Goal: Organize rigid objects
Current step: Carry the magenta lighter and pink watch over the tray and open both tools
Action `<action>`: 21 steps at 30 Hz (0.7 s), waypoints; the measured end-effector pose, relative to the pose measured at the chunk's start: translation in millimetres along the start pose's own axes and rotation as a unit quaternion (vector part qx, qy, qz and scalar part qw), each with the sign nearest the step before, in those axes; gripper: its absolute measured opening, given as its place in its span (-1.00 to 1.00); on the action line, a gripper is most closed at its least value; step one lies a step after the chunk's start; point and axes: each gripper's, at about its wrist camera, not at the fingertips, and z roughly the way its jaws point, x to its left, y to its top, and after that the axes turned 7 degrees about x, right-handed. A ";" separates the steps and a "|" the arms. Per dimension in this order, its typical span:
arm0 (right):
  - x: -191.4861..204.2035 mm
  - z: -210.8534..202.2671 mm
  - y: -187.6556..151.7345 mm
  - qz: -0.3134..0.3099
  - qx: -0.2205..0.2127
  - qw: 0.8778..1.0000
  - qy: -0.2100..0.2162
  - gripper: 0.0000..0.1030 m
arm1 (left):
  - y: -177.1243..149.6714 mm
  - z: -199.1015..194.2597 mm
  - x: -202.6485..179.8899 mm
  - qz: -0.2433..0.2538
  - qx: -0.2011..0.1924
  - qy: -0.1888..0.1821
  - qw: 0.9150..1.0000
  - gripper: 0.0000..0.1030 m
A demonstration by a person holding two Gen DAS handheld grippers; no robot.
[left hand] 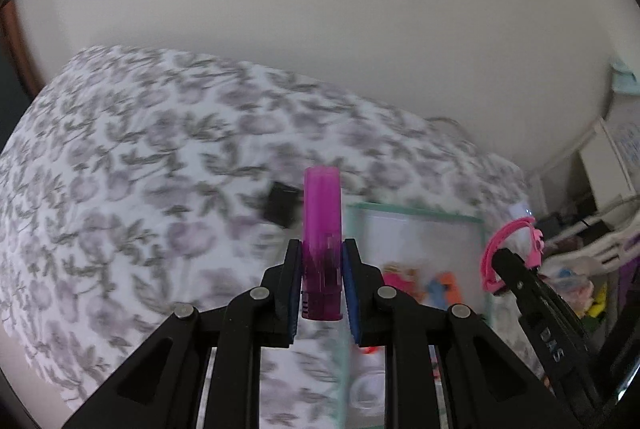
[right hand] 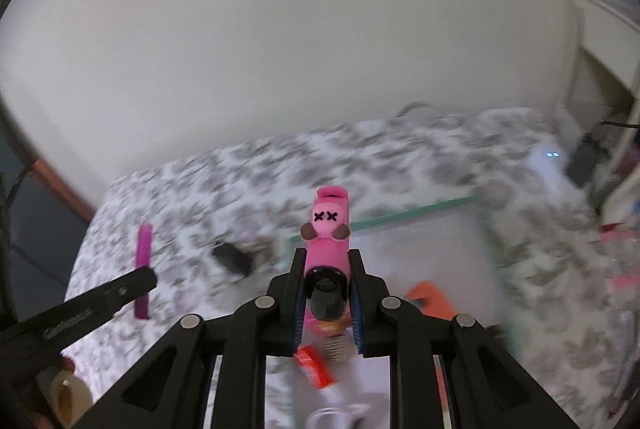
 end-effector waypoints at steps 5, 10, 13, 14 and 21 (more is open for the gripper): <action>-52.4 -10.1 7.4 0.041 -0.012 0.999 -0.028 -0.61 | -7.8 14.4 -49.8 0.040 0.012 -0.015 0.999 -0.61; -90.1 -13.9 9.7 0.047 -0.011 0.995 -0.086 -0.61 | -24.8 43.4 -82.0 0.072 0.039 -0.021 0.996 -0.61; -103.7 -4.4 8.7 0.048 0.005 0.995 -0.091 -0.61 | -34.8 68.2 -90.8 0.085 0.065 -0.014 0.994 -0.61; -106.8 0.1 7.7 0.048 0.010 0.995 -0.091 -0.61 | -38.4 76.7 -93.4 0.089 0.073 -0.010 0.993 -0.61; -113.3 37.4 -2.5 0.042 0.061 0.993 -0.090 -0.61 | -61.2 113.5 -108.3 0.119 0.113 0.015 0.986 -0.60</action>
